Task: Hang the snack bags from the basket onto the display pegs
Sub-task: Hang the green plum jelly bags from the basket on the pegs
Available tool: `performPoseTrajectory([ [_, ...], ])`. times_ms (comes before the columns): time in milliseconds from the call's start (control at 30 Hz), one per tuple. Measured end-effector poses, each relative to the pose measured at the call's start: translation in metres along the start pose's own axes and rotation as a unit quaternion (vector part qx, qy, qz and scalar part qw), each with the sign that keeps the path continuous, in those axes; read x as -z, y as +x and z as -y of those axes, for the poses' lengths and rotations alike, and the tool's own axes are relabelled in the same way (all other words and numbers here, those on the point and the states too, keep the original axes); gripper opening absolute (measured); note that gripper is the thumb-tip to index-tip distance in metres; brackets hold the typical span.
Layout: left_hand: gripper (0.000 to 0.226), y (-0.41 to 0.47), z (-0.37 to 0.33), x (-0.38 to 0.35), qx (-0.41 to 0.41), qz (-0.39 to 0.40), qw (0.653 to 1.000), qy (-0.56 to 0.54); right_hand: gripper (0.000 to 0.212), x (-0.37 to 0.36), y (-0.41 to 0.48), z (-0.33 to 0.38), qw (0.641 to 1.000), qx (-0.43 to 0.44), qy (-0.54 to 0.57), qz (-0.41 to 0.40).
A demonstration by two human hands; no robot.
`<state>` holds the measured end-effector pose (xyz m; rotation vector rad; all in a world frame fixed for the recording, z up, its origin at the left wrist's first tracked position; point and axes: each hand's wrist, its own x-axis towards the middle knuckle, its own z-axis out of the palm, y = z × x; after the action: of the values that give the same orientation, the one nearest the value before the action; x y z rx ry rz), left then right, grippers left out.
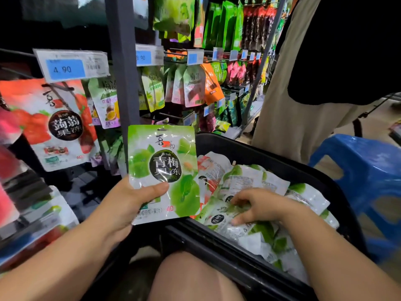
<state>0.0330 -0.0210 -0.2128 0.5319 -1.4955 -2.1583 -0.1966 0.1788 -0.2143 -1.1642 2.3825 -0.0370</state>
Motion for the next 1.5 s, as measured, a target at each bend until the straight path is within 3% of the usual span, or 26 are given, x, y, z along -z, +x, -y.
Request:
performPoseTrajectory([
  [100,0.048,-0.001,0.002,-0.004,0.003,0.004,1.0,-0.001,0.091,-0.006,0.004,0.016,0.995,-0.034,-0.088,0.013],
  [300,0.049,-0.002,0.003,-0.003,-0.001,0.009,1.0,-0.001,0.097,-0.009,0.005,0.029,0.992,-0.091,-0.074,0.042],
  [400,0.049,-0.002,0.003,-0.004,-0.009,0.009,1.0,-0.003,0.081,-0.008,0.003,0.024,0.995,-0.1,0.024,0.01],
  [467,0.041,-0.003,0.004,-0.005,-0.013,-0.001,1.0,-0.008,0.062,-0.005,0.0,0.021,0.993,-0.094,0.076,-0.017],
  [567,0.048,-0.002,0.006,-0.003,-0.013,-0.016,1.0,-0.002,0.031,-0.003,-0.002,0.016,0.982,-0.062,0.166,-0.067],
  [633,0.048,-0.002,0.005,-0.002,-0.012,-0.022,1.0,-0.001,0.02,-0.003,-0.001,0.011,0.951,-0.043,0.281,-0.124],
  [767,0.032,-0.003,0.003,-0.003,-0.02,-0.047,0.999,-0.014,0.011,0.005,-0.003,0.011,0.824,0.009,0.515,-0.237],
  [867,0.031,-0.003,0.003,-0.004,-0.024,-0.069,0.997,-0.007,0.007,0.013,-0.011,0.025,0.758,0.063,0.584,-0.282],
  [1000,0.045,-0.006,0.0,-0.01,-0.02,-0.072,0.997,0.006,0.023,0.025,-0.023,0.054,0.716,0.142,0.62,-0.289],
  [1100,0.053,-0.012,-0.006,-0.016,-0.029,-0.072,0.997,0.019,0.02,0.029,-0.023,0.081,0.714,0.177,0.628,-0.254],
  [1200,0.052,-0.016,-0.015,-0.018,-0.043,-0.055,0.997,0.034,0.018,0.026,-0.019,0.108,0.755,0.204,0.57,-0.25],
  [1267,0.045,-0.017,-0.018,-0.017,-0.048,-0.041,0.998,0.028,0.011,0.024,-0.016,0.121,0.779,0.215,0.523,-0.269],
  [1500,0.044,-0.016,-0.021,-0.01,-0.064,-0.046,0.997,-0.028,0.028,0.015,0.001,0.133,0.805,0.181,0.41,-0.388],
])
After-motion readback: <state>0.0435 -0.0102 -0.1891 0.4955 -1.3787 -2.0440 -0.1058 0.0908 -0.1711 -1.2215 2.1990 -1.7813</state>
